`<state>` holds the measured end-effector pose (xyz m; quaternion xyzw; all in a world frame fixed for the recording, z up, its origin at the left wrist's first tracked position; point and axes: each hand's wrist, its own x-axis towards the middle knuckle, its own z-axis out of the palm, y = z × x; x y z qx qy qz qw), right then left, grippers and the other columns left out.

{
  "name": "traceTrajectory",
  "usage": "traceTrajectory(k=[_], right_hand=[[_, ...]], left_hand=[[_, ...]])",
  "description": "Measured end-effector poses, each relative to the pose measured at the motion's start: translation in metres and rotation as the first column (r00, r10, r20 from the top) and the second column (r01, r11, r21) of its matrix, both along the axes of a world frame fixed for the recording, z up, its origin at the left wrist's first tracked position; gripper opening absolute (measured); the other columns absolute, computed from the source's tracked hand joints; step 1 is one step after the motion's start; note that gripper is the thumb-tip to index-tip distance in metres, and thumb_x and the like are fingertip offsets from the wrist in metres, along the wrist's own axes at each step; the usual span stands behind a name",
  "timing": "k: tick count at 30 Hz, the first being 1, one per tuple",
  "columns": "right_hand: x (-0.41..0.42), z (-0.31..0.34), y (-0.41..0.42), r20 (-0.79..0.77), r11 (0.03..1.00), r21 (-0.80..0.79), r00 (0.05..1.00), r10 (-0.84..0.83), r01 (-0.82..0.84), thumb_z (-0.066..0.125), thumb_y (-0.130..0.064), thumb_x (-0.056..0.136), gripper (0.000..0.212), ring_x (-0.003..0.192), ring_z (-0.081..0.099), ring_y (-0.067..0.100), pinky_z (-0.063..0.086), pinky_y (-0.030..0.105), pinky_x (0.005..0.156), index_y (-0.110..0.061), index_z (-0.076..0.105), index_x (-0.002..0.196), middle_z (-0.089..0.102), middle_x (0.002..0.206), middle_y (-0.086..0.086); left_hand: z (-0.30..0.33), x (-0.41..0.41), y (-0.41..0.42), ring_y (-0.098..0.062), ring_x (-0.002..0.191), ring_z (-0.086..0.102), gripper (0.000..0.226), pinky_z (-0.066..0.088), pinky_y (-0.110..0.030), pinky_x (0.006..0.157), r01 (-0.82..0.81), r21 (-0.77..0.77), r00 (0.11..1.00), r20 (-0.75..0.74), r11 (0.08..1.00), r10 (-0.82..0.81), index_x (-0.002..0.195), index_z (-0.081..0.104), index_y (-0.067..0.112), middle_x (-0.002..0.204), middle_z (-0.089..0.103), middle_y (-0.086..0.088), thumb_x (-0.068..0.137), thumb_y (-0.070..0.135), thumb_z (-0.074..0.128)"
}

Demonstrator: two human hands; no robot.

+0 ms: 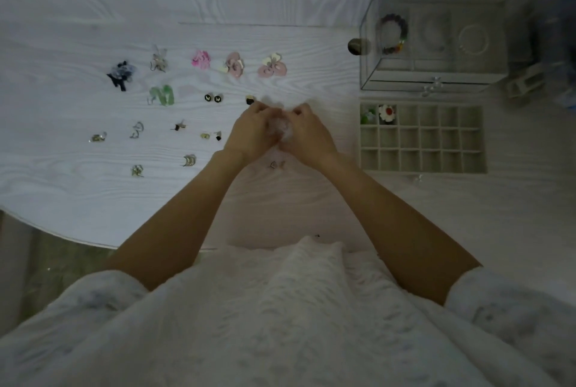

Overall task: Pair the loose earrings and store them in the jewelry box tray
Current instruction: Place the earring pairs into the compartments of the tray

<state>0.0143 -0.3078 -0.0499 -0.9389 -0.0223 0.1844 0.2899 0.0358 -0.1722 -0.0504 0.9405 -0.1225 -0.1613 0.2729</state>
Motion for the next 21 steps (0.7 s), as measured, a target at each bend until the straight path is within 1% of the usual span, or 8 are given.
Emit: traceTrajectory(k=[2, 6, 8, 11, 15, 18, 20, 21], right_hand=[[0.006, -0.002, 0.002, 0.041, 0.998, 0.012, 0.997, -0.058, 0.058, 0.063, -0.02, 0.081, 0.041, 0.101, 0.052, 0.03, 0.048, 0.041, 0.083, -0.007, 0.055, 0.119, 0.045, 0.12, 0.014], [0.01, -0.004, 0.009, 0.114, 0.996, -0.025, 0.99, -0.085, 0.088, 0.056, -0.02, 0.089, 0.02, 0.09, 0.056, 0.029, 0.043, 0.035, 0.073, -0.005, 0.061, 0.102, 0.054, 0.107, 0.014], [0.008, -0.005, 0.012, 0.138, 0.995, -0.045, 0.987, -0.082, 0.089, 0.052, -0.018, 0.091, 0.017, 0.086, 0.056, 0.03, 0.038, 0.033, 0.068, -0.004, 0.06, 0.098, 0.056, 0.102, 0.016], [-0.002, -0.007, 0.01, 0.174, 0.993, -0.066, 0.981, -0.09, 0.103, 0.046, -0.013, 0.093, 0.016, 0.083, 0.055, 0.031, 0.032, 0.03, 0.063, -0.003, 0.057, 0.097, 0.057, 0.098, 0.017], [-0.021, -0.004, -0.002, 0.193, 0.984, -0.025, 0.967, -0.166, 0.174, 0.045, -0.015, 0.093, 0.016, 0.081, 0.057, 0.03, 0.034, 0.032, 0.062, -0.004, 0.057, 0.094, 0.061, 0.092, 0.015], [-0.039, 0.008, -0.026, 0.214, 0.928, 0.199, 0.91, -0.355, 0.316, 0.056, -0.014, 0.088, 0.009, 0.08, 0.06, 0.019, 0.045, 0.029, 0.068, -0.007, 0.061, 0.092, 0.066, 0.09, 0.008], [-0.046, 0.019, -0.042, 0.168, 0.827, 0.391, 0.852, -0.496, 0.404, 0.061, -0.01, 0.086, 0.006, 0.079, 0.061, 0.013, 0.049, 0.02, 0.071, -0.006, 0.062, 0.091, 0.066, 0.087, 0.004], [-0.048, 0.024, -0.049, 0.131, 0.772, 0.463, 0.828, -0.545, 0.435, 0.062, -0.008, 0.085, 0.007, 0.079, 0.061, 0.011, 0.048, 0.017, 0.072, -0.005, 0.061, 0.091, 0.065, 0.086, 0.003]], left_hand=[[0.001, 0.004, -0.003, -0.031, 0.102, 0.056, 0.037, 0.041, -0.031, 0.084, -0.045, 0.008, 0.999, 0.004, 0.999, 0.044, 0.119, 0.06, 0.009, 0.12, 0.054, -0.016, 0.083, 0.016, 0.064], [-0.004, 0.006, 0.001, -0.027, 0.083, 0.062, 0.021, 0.04, -0.027, 0.072, -0.085, -0.031, 0.994, 0.069, 0.996, 0.087, 0.101, 0.067, 0.008, 0.102, 0.061, -0.015, 0.084, 0.019, 0.062], [-0.006, 0.005, 0.001, -0.027, 0.08, 0.063, 0.017, 0.046, -0.03, 0.072, -0.076, -0.054, 0.993, 0.086, 0.996, 0.08, 0.096, 0.067, 0.008, 0.096, 0.063, -0.015, 0.083, 0.018, 0.063], [-0.006, 0.001, -0.001, -0.027, 0.078, 0.064, 0.009, 0.052, -0.042, 0.074, -0.037, -0.078, 0.995, 0.094, 0.996, 0.045, 0.09, 0.065, 0.009, 0.089, 0.066, -0.013, 0.081, 0.012, 0.062], [-0.005, -0.012, -0.015, -0.026, 0.08, 0.065, 0.01, 0.053, -0.039, 0.076, -0.012, -0.101, 0.999, 0.049, 0.995, 0.017, 0.093, 0.062, 0.008, 0.088, 0.07, -0.012, 0.085, 0.014, 0.061], [0.006, -0.025, -0.037, -0.011, 0.081, 0.063, 0.013, 0.052, -0.02, 0.076, -0.06, -0.282, 0.997, -0.061, 0.957, 0.044, 0.097, 0.061, 0.008, 0.092, 0.068, -0.004, 0.085, 0.012, 0.063], [0.017, -0.026, -0.05, 0.0, 0.077, 0.062, 0.017, 0.048, -0.007, 0.073, -0.116, -0.425, 0.991, -0.11, 0.898, 0.075, 0.099, 0.061, 0.008, 0.09, 0.066, 0.001, 0.083, 0.011, 0.066], [0.021, -0.025, -0.055, 0.005, 0.075, 0.061, 0.019, 0.048, -0.007, 0.073, -0.135, -0.479, 0.989, -0.119, 0.867, 0.088, 0.099, 0.062, 0.008, 0.088, 0.066, 0.001, 0.082, 0.011, 0.068]])
